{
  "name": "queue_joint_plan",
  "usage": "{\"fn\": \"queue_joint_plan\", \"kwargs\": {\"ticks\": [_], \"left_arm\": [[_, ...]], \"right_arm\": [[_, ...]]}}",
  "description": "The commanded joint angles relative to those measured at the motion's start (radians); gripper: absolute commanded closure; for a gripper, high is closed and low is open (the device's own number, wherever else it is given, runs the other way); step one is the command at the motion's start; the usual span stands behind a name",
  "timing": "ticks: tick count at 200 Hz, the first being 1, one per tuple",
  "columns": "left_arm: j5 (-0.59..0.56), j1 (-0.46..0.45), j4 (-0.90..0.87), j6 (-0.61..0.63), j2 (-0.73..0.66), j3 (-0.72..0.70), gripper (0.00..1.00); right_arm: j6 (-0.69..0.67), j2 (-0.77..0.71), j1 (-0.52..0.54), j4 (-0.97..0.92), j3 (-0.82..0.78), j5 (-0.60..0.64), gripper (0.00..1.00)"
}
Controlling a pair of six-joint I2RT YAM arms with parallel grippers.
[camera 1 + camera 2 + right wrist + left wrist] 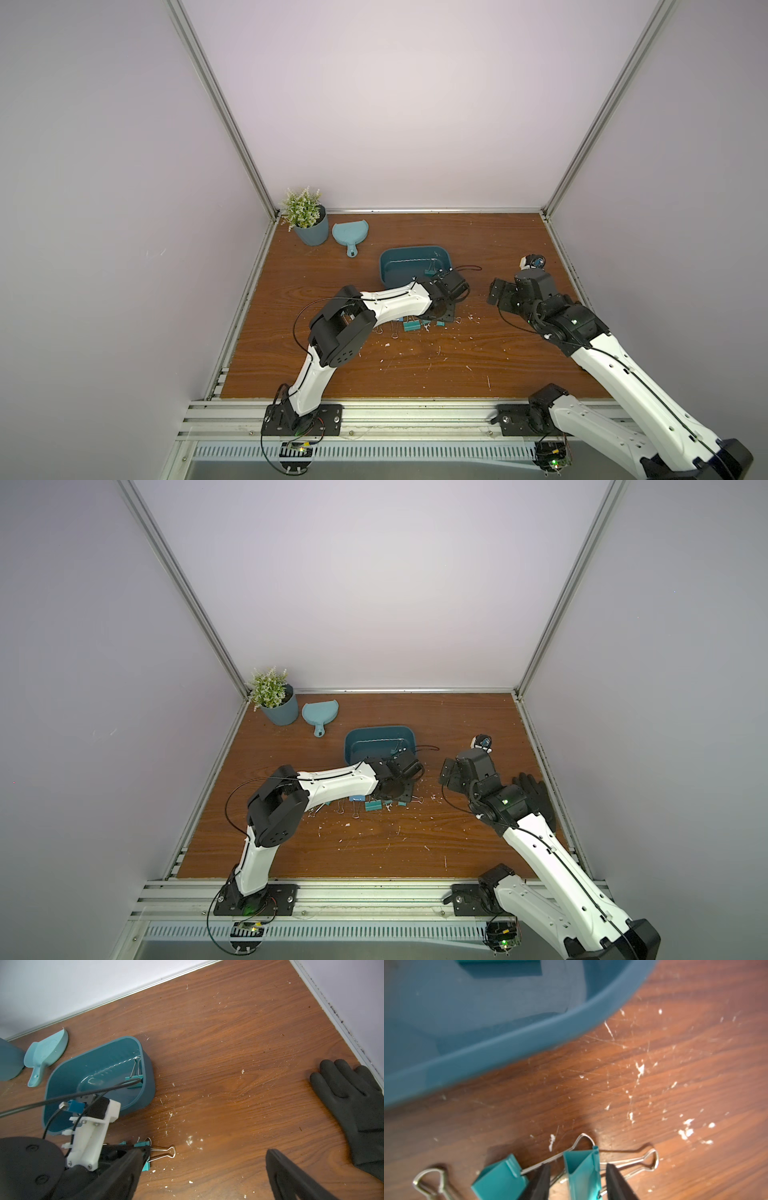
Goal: Take out the binder clips from the storage box
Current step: Place the binder clip at the center of the board, then pick up the binder clip from the storage box.
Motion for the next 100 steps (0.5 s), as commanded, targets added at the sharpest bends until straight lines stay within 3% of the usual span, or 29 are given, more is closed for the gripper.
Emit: {"fn": "queue_joint_plan", "kwargs": {"ticks": [1, 71, 87, 91, 100], "left_arm": [[-0.018, 0.008, -0.001, -0.005, -0.047, -0.007, 0.4], [-0.048, 0.193, -0.004, -0.005, -0.291, -0.041, 0.21], [-0.053, 0.249, -0.004, 0.002, -0.345, -0.096, 0.1], [-0.056, 0.263, -0.005, 0.006, -0.358, -0.103, 0.03], [-0.059, 0.295, -0.005, 0.013, -0.385, -0.121, 0.0]], "right_arm": [[0.0, 0.036, -0.002, 0.026, 0.029, -0.018, 0.01], [-0.034, 0.233, 0.0, 0.149, 0.112, -0.121, 0.01], [-0.058, 0.314, 0.008, 0.174, 0.156, -0.163, 0.01], [-0.064, 0.335, 0.013, 0.178, 0.17, -0.169, 0.01], [-0.076, 0.39, 0.026, 0.181, 0.204, -0.174, 0.01]]}}
